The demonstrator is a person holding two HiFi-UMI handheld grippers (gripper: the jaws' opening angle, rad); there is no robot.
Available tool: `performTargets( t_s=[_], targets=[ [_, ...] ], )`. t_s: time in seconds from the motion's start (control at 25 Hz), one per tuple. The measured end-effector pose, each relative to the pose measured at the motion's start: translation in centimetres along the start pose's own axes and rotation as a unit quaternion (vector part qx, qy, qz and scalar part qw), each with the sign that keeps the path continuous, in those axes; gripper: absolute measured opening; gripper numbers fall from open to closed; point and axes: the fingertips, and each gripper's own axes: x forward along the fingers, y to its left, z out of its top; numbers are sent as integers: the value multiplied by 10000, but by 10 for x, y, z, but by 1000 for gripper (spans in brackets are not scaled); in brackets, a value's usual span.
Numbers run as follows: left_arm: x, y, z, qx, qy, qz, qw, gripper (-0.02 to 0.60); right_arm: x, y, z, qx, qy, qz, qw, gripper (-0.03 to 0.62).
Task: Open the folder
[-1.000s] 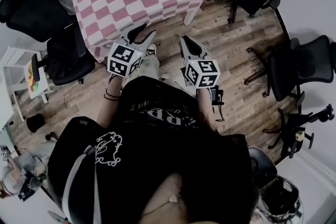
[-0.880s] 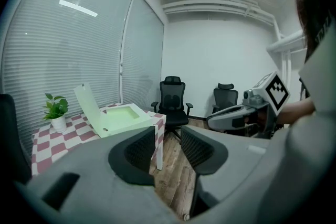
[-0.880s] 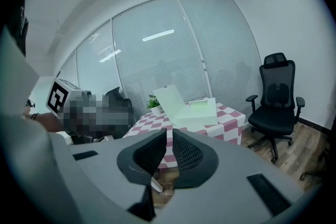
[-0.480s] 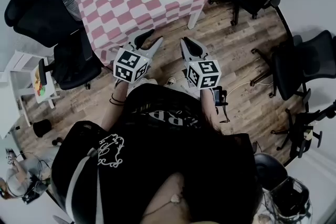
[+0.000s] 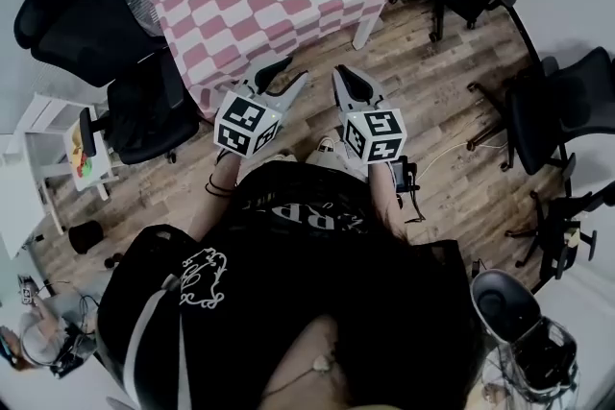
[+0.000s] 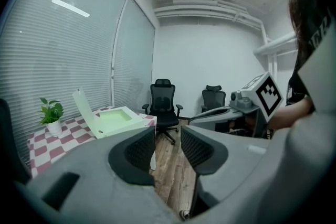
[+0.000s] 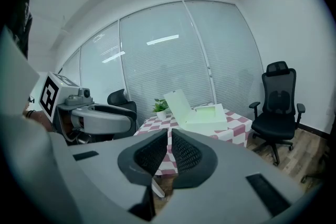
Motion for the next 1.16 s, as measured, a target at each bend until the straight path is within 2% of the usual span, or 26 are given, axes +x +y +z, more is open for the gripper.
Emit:
performTargets(
  t_s=[0.68,1.16],
  targets=[
    [-55,12,-27,-157,-84,-231,9996,160,2,62,-14,-161,144,-254,9994,26],
    [-73,26,-38,-415,-112,-127,9990,160,9,77,-21,-215,268,-251,9991,26]
  ],
)
